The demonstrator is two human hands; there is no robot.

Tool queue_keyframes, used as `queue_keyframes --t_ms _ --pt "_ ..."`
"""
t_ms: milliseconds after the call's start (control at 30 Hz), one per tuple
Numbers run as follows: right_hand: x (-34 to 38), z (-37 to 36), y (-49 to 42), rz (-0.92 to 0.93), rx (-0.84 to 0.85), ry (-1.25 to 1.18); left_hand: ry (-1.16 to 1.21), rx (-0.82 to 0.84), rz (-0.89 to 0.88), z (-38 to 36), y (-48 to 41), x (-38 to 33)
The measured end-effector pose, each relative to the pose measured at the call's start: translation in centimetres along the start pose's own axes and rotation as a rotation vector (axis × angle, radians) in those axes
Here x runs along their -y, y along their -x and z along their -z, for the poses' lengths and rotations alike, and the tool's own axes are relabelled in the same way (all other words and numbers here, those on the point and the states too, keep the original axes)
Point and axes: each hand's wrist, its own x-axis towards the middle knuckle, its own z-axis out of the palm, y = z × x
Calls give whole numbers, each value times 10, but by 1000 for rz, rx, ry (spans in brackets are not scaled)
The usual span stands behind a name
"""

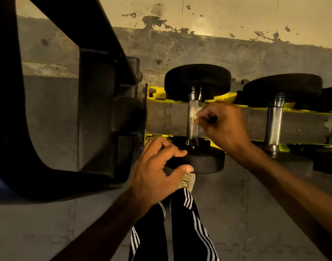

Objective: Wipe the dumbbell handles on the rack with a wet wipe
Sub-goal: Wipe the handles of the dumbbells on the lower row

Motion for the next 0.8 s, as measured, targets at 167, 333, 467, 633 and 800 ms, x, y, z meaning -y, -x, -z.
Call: queue_keyframes --t_ms 167,333,467,633,800 --pt "-12 -7 6 -424 95 -342 19 -13 -30 0 -1 3" --pt "-13 -16 -22 -615 -125 -827 20 -10 -25 -2 -2 3" --pt "-34 -10 -5 -841 255 -830 14 -2 -26 -1 -2 2" --pt "-31 -6 -25 -738 88 -1040 5 14 -27 0 -3 3" --pt "-29 -13 -22 -820 41 -1148 10 20 -11 1 -4 1"
